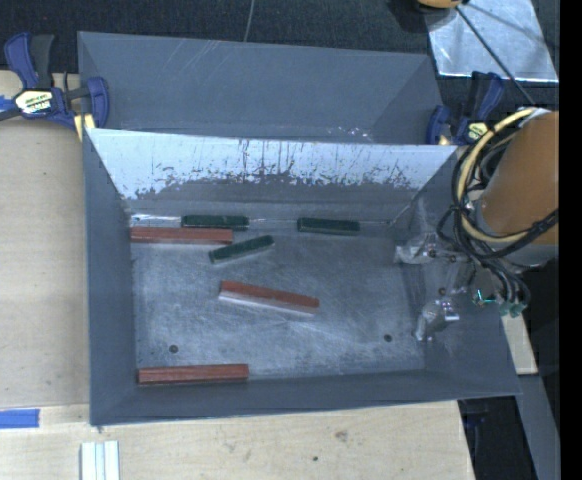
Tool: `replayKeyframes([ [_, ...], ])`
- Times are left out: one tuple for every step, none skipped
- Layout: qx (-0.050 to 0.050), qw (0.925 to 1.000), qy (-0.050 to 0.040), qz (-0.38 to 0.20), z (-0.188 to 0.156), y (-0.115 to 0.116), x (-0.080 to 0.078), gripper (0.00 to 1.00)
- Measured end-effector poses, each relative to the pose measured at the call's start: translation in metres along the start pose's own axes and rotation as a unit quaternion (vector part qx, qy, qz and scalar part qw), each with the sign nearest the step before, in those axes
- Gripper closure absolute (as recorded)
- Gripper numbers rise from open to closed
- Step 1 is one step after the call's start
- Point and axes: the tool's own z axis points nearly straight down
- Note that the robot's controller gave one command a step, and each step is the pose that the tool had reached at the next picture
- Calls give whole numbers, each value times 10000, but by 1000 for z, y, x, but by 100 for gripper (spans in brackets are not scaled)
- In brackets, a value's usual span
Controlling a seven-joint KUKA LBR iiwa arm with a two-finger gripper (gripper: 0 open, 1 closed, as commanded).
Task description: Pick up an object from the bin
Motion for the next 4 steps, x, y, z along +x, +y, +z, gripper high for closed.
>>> replayKeyframes([
  [7,9999,-33,-169,50,23,-6,0],
  [-4,9999,-5,-117,111,56,-15,0],
  [-11,9934,-15,-1149,106,113,-75,100],
  [-10,9933,-15,-1151,106,113,-75,100],
])
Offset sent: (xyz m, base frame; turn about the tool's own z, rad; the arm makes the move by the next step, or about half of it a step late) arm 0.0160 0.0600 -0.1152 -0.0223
